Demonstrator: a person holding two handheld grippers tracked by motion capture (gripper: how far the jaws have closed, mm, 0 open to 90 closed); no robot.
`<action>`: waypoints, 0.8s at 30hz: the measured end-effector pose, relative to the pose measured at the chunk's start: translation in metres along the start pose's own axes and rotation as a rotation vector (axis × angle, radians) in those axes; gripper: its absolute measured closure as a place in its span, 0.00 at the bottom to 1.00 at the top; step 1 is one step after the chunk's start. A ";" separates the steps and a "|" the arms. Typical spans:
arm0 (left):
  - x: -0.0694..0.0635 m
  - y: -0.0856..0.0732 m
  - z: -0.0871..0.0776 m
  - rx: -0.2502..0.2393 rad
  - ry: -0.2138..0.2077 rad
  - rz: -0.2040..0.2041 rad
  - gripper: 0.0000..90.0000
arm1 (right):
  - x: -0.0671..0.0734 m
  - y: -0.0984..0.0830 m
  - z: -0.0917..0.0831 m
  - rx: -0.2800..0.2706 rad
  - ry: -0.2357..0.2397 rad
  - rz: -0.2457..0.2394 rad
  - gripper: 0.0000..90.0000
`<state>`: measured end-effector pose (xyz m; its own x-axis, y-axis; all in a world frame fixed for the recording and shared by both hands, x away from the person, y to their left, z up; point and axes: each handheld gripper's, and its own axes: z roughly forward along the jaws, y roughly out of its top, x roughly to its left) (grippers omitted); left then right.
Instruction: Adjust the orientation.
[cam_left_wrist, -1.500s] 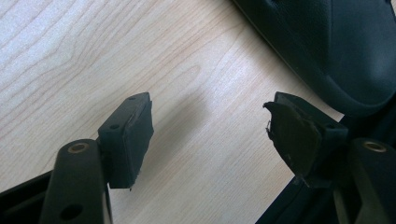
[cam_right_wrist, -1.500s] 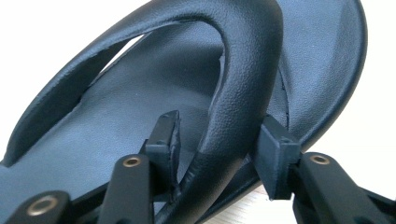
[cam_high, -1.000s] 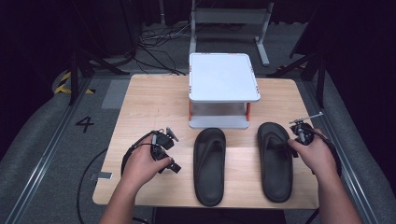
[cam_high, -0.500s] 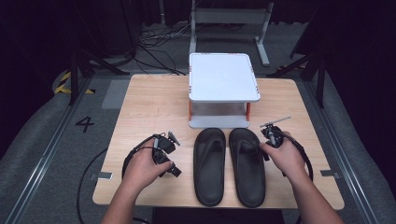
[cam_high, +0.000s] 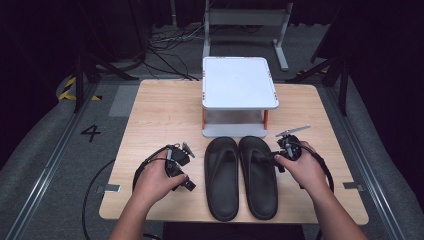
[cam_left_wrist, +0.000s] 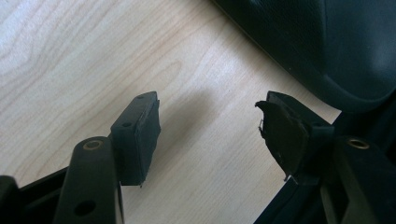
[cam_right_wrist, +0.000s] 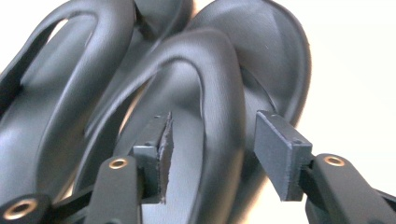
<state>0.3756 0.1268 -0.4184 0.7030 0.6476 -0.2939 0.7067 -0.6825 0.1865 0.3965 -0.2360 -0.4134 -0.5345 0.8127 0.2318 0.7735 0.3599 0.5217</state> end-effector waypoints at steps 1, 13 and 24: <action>0.001 0.002 0.000 0.000 -0.002 0.008 0.41 | 0.001 -0.001 -0.005 0.017 -0.030 -0.022 0.59; 0.005 0.014 0.001 0.011 0.012 0.012 0.42 | -0.007 -0.022 -0.022 0.218 -0.200 -0.044 0.81; 0.007 0.014 0.001 0.022 0.018 0.014 0.42 | 0.005 -0.032 0.013 0.400 -0.015 -0.018 0.79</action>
<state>0.3901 0.1215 -0.4193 0.7143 0.6436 -0.2749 0.6949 -0.6988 0.1697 0.3738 -0.2376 -0.4398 -0.5465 0.8102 0.2118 0.8371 0.5218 0.1641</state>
